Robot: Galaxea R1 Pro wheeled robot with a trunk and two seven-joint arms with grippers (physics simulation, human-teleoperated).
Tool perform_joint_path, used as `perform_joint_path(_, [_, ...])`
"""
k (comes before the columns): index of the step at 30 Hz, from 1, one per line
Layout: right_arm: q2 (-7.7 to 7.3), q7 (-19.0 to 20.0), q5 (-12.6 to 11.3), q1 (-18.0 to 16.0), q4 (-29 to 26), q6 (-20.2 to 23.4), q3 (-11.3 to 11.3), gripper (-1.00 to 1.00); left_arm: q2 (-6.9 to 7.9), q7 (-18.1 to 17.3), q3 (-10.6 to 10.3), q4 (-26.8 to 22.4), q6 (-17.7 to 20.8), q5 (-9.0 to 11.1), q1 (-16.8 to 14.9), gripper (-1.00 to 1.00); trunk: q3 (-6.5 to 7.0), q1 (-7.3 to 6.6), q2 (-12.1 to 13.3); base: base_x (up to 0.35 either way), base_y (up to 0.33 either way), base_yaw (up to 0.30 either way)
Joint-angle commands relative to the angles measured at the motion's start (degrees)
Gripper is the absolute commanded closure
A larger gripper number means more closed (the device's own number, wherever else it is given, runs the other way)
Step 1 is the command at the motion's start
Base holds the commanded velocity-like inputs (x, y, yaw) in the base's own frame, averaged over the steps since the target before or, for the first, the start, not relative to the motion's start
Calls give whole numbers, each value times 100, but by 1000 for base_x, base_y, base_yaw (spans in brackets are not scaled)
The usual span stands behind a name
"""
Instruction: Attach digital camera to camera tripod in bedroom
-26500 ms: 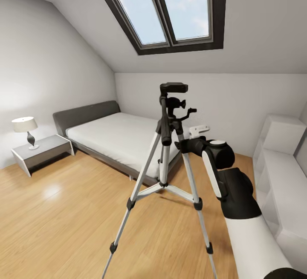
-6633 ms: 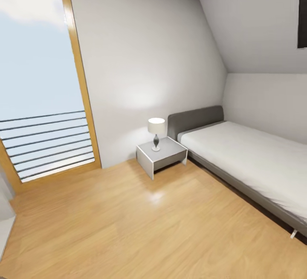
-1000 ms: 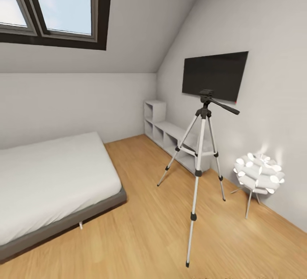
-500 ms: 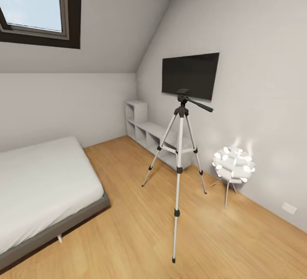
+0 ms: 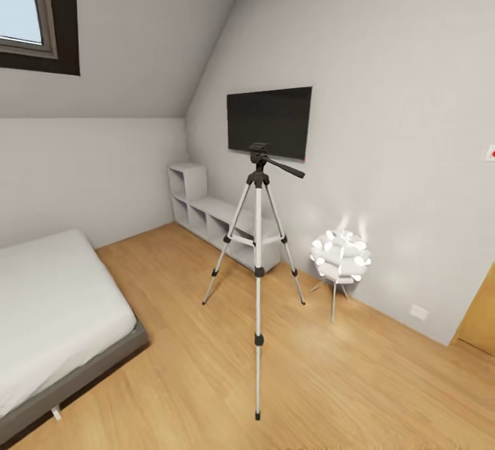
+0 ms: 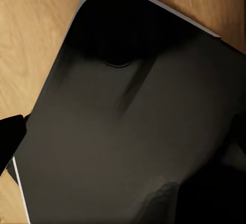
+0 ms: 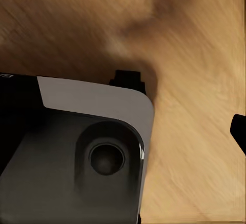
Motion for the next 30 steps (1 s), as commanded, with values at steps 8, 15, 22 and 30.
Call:
perform_joint_path(8, [-1,11,53,-7,8,7,-7,-100,-11,-15,30,-7,-10,-19,0,-100,-5,0,-3,104,97,-300])
perform_joint_path(15, [-1,13,53,-7,8,7,-7,-100,-13,-15,28,-7,-6,-21,0,-100,-5,0,-3,216,219,-300])
perform_joint_path(22, [-1,13,53,-8,8,7,-7,-100,-20,-15,30,-7,-5,-21,0,-100,-5,0,-3,235,225,-300])
perform_joint_path(30, [-1,14,53,-9,8,6,-7,-100,-14,-15,30,-7,-5,-21,0,-100,-5,0,-3,58,55,-300])
